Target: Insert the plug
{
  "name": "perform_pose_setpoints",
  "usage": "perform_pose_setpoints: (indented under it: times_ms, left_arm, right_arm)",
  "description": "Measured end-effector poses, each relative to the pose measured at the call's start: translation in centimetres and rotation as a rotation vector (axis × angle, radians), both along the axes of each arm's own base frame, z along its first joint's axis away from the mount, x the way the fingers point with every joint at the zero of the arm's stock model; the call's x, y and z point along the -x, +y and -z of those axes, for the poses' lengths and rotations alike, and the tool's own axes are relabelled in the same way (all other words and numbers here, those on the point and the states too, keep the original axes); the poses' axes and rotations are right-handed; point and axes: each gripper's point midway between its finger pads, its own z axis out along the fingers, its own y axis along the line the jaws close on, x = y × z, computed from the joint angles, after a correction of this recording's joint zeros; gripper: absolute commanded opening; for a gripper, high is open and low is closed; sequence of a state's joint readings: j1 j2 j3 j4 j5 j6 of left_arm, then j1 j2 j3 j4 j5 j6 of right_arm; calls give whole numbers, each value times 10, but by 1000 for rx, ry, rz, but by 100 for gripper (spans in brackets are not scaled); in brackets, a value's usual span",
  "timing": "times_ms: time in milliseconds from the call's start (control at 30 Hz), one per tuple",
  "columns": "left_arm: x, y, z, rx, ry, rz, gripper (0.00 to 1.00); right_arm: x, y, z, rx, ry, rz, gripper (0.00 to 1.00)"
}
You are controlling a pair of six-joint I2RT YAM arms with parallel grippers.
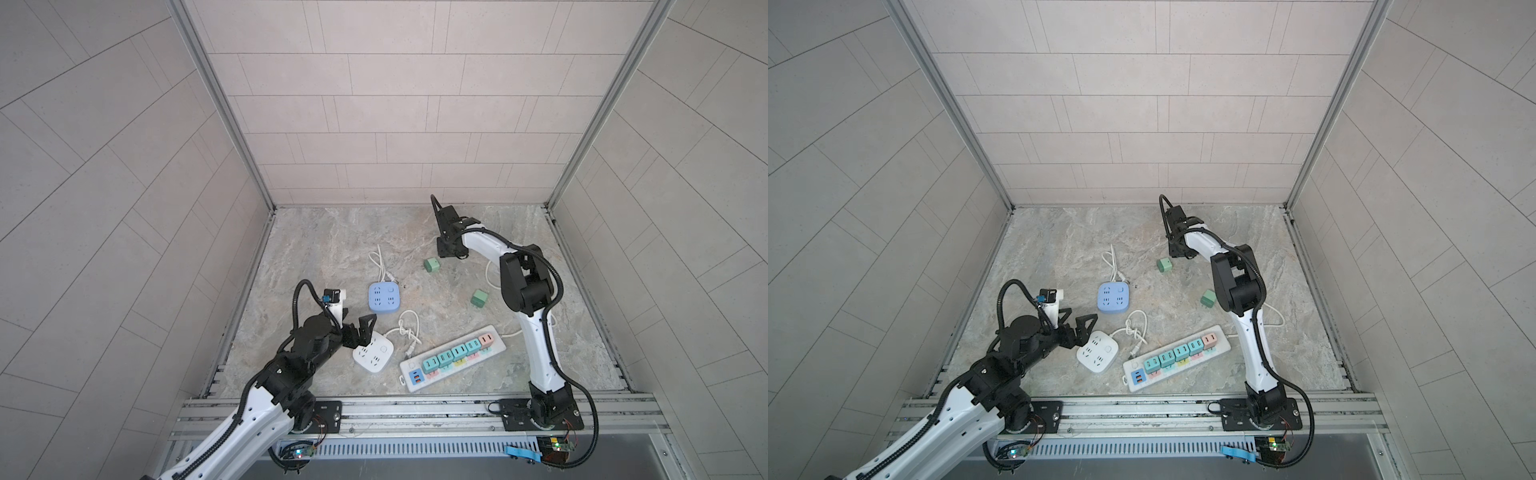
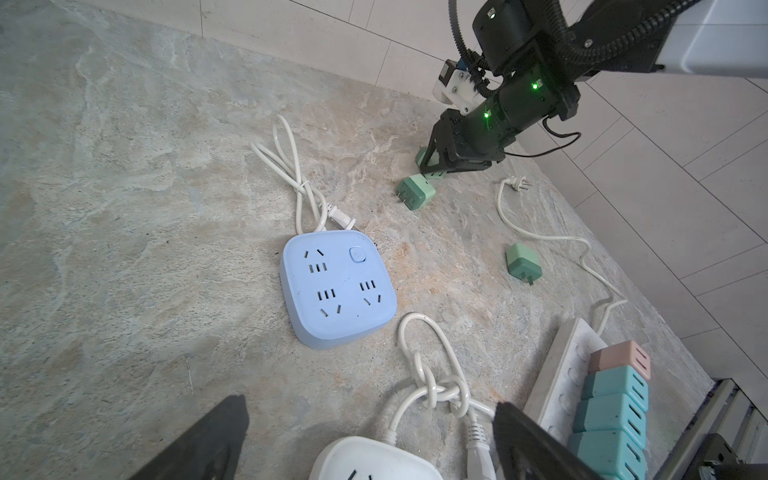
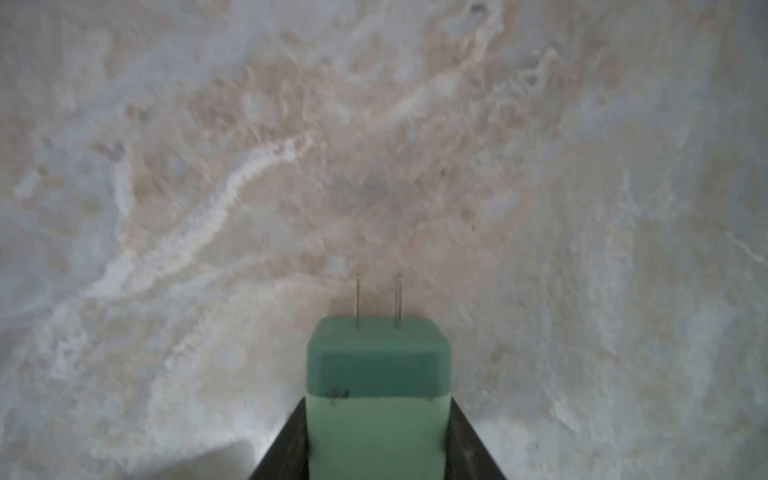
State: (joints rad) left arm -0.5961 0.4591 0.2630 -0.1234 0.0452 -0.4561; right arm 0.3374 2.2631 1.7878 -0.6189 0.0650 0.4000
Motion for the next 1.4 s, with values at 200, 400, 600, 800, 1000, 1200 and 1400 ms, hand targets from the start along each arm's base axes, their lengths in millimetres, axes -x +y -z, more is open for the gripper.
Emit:
perform_pose_setpoints:
  times_ms: [200,400,600,800,1000,1200,1400]
  left_arm:
    - [0,-1,0,2,0,4,100]
    - [1,-3,-1,11,-1,18,100]
    - [4,-5,-5,32,-9,30,100]
    - [5,-5,-6,37,-11,34,100]
    - [4,-6,-5,35,-7,35,100]
    - [5,-6,-4,38,-2,36,100]
    - [5,-6,-4,41,-1,37,100]
  right_arm:
    - [84,0,2,9,43,-53,35]
    - [143,10,6,9,34,-122,35]
    - [169,26,8,2,4,-189,37]
    - [181,31,10,17,-12,-210,64]
    - [187,17,9,50,-33,-178,67]
    - [190,2,9,60,-47,-132,67]
    - [182,-17,9,50,-58,-60,68]
